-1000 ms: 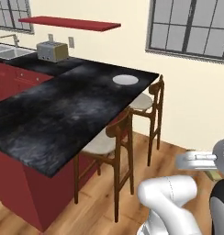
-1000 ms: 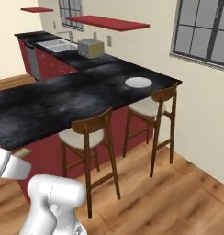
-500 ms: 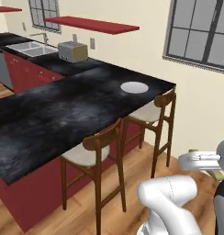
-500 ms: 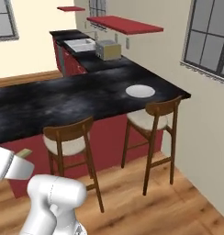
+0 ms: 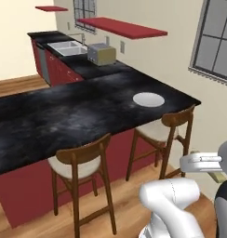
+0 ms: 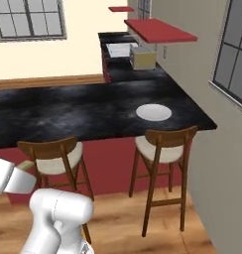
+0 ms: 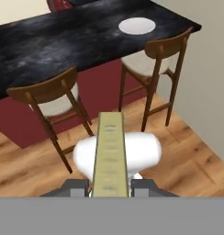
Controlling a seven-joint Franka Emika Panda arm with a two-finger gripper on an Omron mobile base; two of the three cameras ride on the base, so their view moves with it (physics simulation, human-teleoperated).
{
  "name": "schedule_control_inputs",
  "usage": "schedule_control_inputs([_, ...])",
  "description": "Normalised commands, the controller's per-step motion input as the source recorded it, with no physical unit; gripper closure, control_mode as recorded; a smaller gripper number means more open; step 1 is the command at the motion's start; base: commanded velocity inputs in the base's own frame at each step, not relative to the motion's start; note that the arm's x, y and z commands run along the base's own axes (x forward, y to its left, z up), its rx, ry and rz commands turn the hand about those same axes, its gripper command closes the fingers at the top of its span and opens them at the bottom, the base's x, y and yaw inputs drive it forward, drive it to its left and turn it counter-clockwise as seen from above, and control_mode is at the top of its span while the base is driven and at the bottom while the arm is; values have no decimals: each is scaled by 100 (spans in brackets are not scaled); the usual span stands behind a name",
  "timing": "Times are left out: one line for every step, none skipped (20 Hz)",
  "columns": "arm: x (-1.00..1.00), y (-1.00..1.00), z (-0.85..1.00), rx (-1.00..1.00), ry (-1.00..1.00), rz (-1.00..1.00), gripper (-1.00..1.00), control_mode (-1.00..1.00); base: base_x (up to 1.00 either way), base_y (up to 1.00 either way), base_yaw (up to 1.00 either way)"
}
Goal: Retrieve the butter from the fridge and place it on a plate on the dining table. Then retrieve the butter knife by the fridge and place it near the plate.
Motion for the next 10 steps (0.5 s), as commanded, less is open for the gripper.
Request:
schedule_control_inputs([0, 0, 0, 0, 0, 0, 100, 100, 25, -100, 44])
schedule_control_inputs([0, 0, 0, 0, 0, 0, 100, 100, 25, -98, 43])
schedule_control_inputs([0, 0, 0, 0, 0, 0, 100, 100, 24, -97, 43])
schedule_control_inputs([0, 0, 0, 0, 0, 0, 100, 100, 24, -96, 43])
schedule_control_inputs([0, 0, 0, 0, 0, 0, 100, 100, 26, -95, 43])
schedule_control_inputs([0, 0, 0, 0, 0, 0, 100, 100, 27, -91, 43])
schedule_control_inputs([0, 0, 0, 0, 0, 0, 100, 100, 30, -90, 42])
schedule_control_inputs([0, 0, 0, 0, 0, 0, 100, 100, 33, -84, 42])
schedule_control_inputs([0, 0, 0, 0, 0, 0, 100, 100, 29, -80, 41])
schedule_control_inputs([0, 0, 0, 0, 0, 0, 100, 100, 29, -76, 40])
